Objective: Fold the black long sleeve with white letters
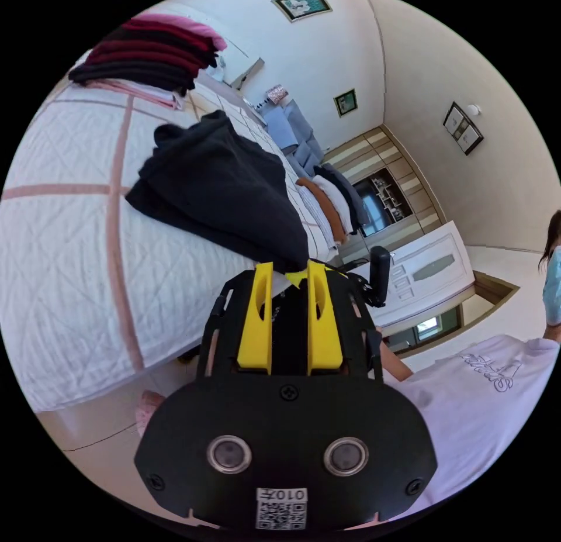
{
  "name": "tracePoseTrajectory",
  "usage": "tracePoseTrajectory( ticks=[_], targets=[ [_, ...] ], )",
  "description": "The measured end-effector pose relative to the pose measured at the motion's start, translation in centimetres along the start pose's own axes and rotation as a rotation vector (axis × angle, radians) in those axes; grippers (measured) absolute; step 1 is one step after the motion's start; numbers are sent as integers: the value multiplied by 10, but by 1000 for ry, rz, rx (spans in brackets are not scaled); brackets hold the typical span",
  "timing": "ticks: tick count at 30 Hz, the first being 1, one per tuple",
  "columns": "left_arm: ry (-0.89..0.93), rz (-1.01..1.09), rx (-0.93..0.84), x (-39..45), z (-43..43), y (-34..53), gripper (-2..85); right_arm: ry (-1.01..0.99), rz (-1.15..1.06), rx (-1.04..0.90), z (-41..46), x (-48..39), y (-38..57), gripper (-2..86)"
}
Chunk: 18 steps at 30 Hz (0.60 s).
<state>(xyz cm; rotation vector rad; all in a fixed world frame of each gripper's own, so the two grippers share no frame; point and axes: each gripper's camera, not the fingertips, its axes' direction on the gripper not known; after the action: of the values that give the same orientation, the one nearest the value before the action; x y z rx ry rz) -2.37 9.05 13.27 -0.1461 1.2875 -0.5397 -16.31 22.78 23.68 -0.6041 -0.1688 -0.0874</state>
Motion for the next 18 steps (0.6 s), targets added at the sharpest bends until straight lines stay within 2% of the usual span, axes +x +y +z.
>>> tracePoseTrajectory(
  ticks=[2,7,14,18],
  targets=[
    [49,-20,-45,-1,20,0,136,-14,21,41,-14,1,1,84],
    [133,-47,10,6,26,-6,178,7,-42,51,-50,-9,1,61],
    [299,-266,104,-11,40,-18,224,-69,-19,79,-67,11,6,55],
    [260,-281,149,-8,40,-25,226,-35,-49,68,-69,16,14,56]
  ],
)
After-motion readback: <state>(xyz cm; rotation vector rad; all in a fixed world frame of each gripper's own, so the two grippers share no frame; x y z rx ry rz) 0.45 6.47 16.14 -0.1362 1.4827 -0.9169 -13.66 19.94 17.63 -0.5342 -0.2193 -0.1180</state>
